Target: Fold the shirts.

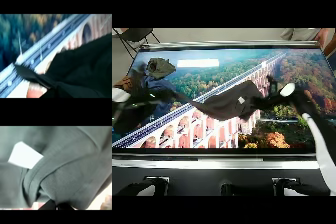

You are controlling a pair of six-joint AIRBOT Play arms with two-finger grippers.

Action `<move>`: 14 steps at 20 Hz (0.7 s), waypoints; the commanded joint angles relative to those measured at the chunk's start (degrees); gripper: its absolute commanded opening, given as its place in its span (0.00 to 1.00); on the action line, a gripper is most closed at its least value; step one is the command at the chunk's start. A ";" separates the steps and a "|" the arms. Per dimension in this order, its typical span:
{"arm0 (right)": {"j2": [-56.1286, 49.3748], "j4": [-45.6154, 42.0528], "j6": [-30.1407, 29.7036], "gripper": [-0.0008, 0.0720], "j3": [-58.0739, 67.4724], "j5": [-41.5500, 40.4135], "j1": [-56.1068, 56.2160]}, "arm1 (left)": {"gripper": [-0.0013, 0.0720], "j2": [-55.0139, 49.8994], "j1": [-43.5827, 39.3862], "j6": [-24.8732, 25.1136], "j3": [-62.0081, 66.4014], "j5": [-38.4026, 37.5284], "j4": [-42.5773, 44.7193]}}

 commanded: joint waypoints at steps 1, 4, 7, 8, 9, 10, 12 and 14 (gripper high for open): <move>12.94 -10.08 -1.40 0.07 12.74 3.50 0.09 | 0.05 14.40 0.46 -2.84 11.04 11.52 -0.09; 25.42 -14.78 -1.57 0.07 27.10 -2.14 0.09 | 0.05 24.46 2.49 -11.32 18.45 24.22 0.35; 35.19 -14.75 -0.15 0.07 31.74 -9.22 0.09 | 0.05 31.78 2.89 -13.25 19.61 28.39 0.33; 37.35 -14.95 1.29 0.07 31.74 -9.46 0.09 | 0.05 33.05 2.89 -14.23 19.61 28.41 0.31; 38.64 -15.21 2.99 0.07 31.74 -8.87 0.09 | 0.05 33.88 2.89 -15.30 19.61 29.05 0.31; 39.30 -15.21 4.07 0.07 31.74 -8.02 0.09 | 0.05 34.34 2.89 -15.74 19.61 30.64 0.31; 39.63 -15.19 4.20 0.07 31.74 -6.36 0.09 | 0.05 34.67 2.86 -15.74 19.76 34.12 0.31; 39.56 -15.26 4.37 0.07 31.74 -5.18 0.09 | 0.05 34.49 2.86 -15.47 20.68 36.13 0.33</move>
